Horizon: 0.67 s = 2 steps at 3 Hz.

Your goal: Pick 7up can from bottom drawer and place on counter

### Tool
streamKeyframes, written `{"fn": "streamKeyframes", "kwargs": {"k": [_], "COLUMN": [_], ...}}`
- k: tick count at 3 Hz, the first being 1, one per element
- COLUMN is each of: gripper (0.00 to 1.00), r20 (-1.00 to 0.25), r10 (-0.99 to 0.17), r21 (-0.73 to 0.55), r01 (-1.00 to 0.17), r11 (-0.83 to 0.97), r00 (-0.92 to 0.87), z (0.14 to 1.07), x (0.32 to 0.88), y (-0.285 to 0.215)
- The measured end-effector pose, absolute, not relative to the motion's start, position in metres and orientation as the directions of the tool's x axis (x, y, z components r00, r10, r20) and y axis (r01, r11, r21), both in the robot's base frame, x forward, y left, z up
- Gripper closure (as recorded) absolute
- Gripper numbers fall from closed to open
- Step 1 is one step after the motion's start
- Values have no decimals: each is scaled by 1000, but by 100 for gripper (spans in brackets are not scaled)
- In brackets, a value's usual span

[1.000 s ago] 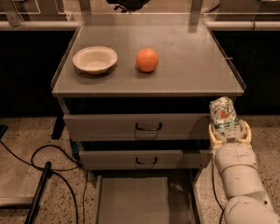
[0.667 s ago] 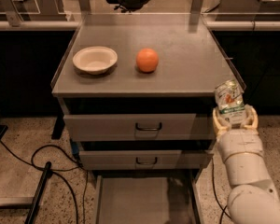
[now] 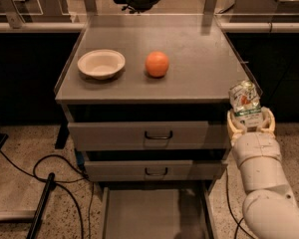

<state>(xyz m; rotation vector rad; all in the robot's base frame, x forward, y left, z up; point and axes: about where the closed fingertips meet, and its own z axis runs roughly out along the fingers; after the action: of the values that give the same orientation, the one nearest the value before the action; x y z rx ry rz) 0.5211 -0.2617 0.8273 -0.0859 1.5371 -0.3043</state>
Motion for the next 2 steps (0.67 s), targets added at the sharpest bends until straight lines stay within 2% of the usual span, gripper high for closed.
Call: {"fn": "streamKeyframes", "kwargs": {"k": [2], "gripper": [100], "r20": [-964], "r10": [-263], "r21": [-251], "r01": [163], "r11": [954], "r00": [51], "z": [901], "x": [585], "y": [-272]}}
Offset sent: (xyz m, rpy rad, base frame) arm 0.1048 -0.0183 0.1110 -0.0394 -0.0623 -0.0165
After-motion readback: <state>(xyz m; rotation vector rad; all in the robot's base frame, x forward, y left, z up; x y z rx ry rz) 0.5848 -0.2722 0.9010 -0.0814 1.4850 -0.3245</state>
